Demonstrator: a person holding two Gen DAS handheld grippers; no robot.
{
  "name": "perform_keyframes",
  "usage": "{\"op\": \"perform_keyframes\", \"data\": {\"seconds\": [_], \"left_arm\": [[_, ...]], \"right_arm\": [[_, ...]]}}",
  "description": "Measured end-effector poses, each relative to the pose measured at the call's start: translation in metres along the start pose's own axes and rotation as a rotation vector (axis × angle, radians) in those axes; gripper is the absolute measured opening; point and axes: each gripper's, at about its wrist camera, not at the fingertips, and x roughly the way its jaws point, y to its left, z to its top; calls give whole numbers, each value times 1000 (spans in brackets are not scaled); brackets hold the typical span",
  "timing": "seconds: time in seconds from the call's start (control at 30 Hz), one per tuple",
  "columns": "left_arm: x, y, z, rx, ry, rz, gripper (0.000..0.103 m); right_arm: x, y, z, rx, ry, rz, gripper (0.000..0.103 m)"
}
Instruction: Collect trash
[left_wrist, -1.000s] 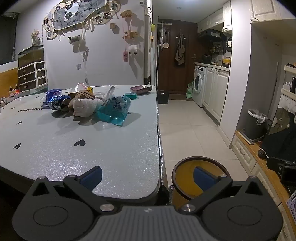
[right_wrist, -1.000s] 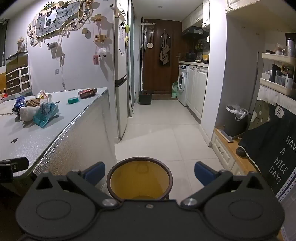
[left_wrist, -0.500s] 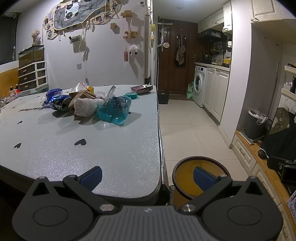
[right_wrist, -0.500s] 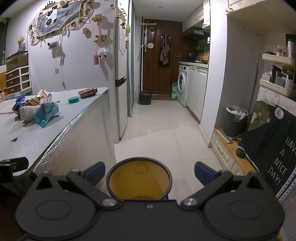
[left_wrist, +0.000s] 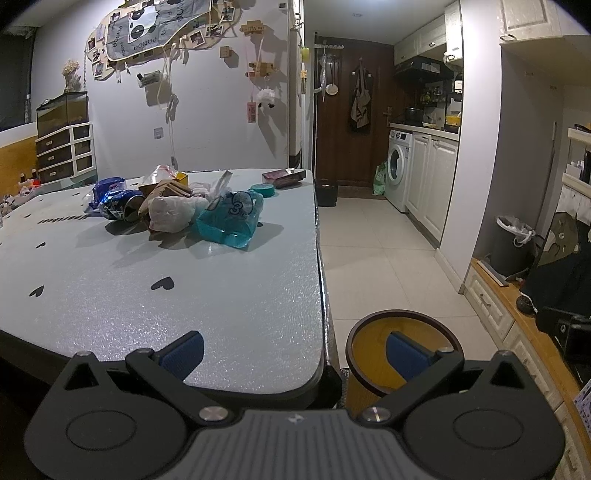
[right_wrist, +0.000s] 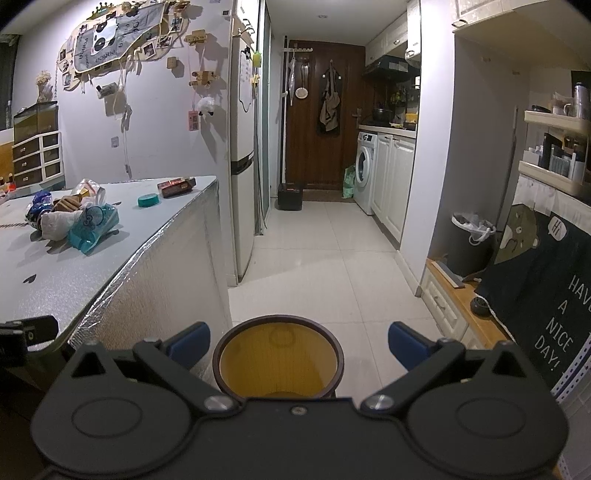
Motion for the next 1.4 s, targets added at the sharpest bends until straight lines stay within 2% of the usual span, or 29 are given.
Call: {"op": "perform_keyframes", "data": {"seconds": [1.4], "left_arm": [[-1, -2, 1, 3, -1, 1, 103]], "right_arm": [[2, 3, -3, -14, 6, -6, 103]]}}
